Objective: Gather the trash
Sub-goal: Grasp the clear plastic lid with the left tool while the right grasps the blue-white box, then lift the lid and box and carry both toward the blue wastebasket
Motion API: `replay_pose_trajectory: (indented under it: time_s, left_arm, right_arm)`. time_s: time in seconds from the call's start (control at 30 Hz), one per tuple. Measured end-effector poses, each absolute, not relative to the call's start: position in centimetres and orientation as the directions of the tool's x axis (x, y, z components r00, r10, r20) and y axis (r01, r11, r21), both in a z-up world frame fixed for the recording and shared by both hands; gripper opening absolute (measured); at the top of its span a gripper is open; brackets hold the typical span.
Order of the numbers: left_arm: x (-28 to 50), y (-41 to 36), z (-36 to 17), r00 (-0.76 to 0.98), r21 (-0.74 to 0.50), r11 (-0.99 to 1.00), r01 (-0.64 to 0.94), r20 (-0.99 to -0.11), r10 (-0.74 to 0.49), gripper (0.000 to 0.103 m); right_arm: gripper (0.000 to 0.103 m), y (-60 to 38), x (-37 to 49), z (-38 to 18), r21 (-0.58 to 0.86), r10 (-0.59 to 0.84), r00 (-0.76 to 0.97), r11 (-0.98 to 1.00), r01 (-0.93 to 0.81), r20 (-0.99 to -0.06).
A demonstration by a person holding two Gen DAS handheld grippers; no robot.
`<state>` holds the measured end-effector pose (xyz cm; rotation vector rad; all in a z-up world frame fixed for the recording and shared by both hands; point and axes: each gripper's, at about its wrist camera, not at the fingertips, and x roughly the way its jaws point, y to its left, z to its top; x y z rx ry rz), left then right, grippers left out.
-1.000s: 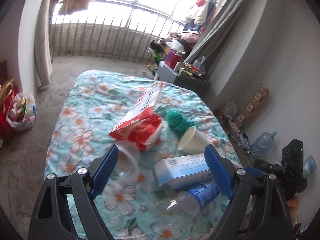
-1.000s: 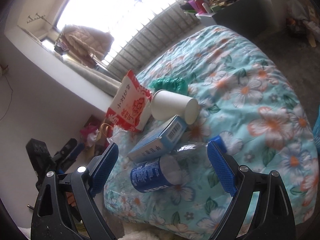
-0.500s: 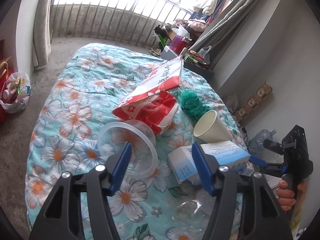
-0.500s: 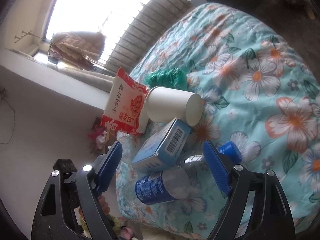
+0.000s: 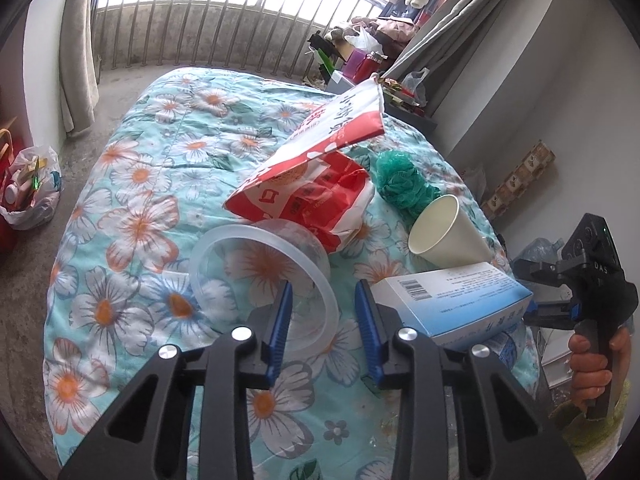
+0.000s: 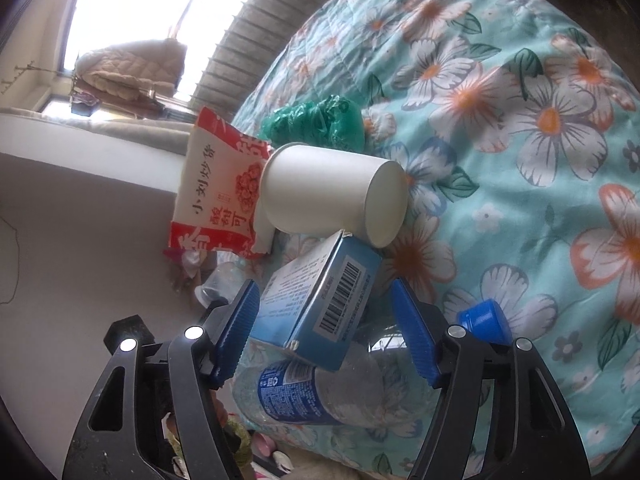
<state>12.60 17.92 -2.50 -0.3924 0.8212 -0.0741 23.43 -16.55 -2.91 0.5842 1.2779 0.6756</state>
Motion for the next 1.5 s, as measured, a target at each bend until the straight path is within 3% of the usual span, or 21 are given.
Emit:
replay_pose_trajectory:
  time_s: [0.3, 0.53, 0.73, 1.07, 1.5]
  left_arm:
    - [13.0, 17.5, -2.7, 0.68, -0.354, 0.932, -0.07, -0.701, -0.216, 0.022]
    - [13.0, 17.6, -2.4, 0.692, -0.351, 0.934, -0.07, -0.691, -0.208, 0.009]
    - [12.9, 17.8, -2.2, 0.7, -0.352, 0.934, -0.069, -0.683, -0.206, 0.005]
    - [11.5, 18.1, -0.6, 0.731, -0.347, 0.936, -0.067, -0.655, -0.191, 0.005]
    - [9.9, 17.0, 2.2, 0.76, -0.337, 0.941, -0.03, -0.619, -0.198, 0.005]
  right_arm:
    - [0.064, -14.5, 25.1, -4.0, 0.688, 0.702, 0.09, 0.711, -0.145, -0.707]
    - [0.045, -13.9, 25.5, -3.8, 0.702, 0.716, 0.056, 0.694, -0.156, -0.696]
    - [0.038, -13.6, 25.3, -3.6, 0.726, 0.74, 0.062, 0.671, -0.155, -0.67]
    - [0.03, -13.6, 24.2, -2.1, 0.784, 0.804, 0.084, 0.593, -0.184, -0.588]
    - [0.029, -14.9, 23.2, -0.2, 0.832, 0.857, 0.124, 0.515, -0.207, -0.499]
